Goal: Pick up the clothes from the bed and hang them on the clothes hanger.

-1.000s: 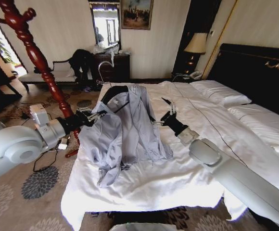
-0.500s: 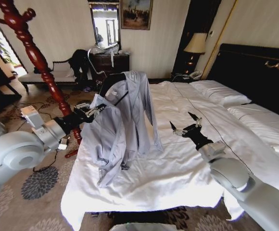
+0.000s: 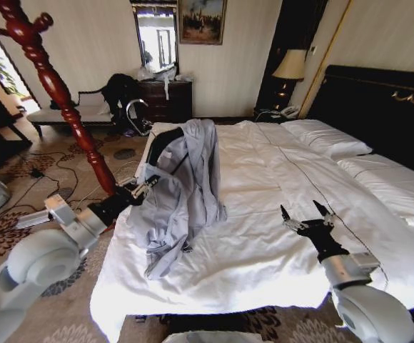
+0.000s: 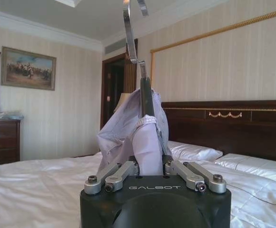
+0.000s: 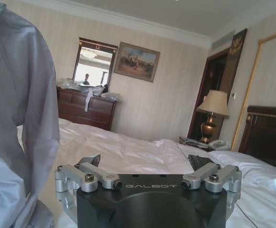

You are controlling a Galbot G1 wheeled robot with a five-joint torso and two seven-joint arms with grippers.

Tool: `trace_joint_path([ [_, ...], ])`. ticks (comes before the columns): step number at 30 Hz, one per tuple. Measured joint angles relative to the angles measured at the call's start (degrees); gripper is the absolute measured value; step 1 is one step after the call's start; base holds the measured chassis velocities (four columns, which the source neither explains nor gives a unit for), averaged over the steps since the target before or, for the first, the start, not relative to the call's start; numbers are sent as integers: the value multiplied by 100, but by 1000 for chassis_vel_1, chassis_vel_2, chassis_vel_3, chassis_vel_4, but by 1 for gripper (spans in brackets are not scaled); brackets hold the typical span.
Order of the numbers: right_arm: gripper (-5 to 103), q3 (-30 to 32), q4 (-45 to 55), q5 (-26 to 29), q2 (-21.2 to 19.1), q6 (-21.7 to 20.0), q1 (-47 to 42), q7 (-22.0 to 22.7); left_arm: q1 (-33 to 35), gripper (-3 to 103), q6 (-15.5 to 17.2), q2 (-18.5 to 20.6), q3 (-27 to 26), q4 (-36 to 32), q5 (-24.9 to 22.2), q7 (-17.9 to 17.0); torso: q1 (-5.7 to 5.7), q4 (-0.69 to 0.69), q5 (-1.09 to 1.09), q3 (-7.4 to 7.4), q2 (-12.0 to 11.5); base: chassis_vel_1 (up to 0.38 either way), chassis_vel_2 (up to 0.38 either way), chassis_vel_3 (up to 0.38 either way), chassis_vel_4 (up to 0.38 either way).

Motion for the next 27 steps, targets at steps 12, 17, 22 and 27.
trace_joint_path([
  [12,100,-281,-163,-830,467,357,-33,-221,370,18,7,-294,-132,-69,212,-216,2,-1,1,0,0,0,0,0,0],
  [17,100,-287,-165,-828,457,357,-24,-221,446,18,81,-421,-164,-106,280,-425,2,-1,1,0,0,0,0,0,0],
  [22,100,-291,-167,-820,447,356,-15,-221,452,18,103,-557,-134,-63,433,-507,2,-1,1,1,-1,0,0,0,0],
  [27,100,-293,-168,-814,441,354,-10,-221,332,18,197,-601,-182,-125,409,-790,2,-1,1,1,-1,0,0,0,0],
])
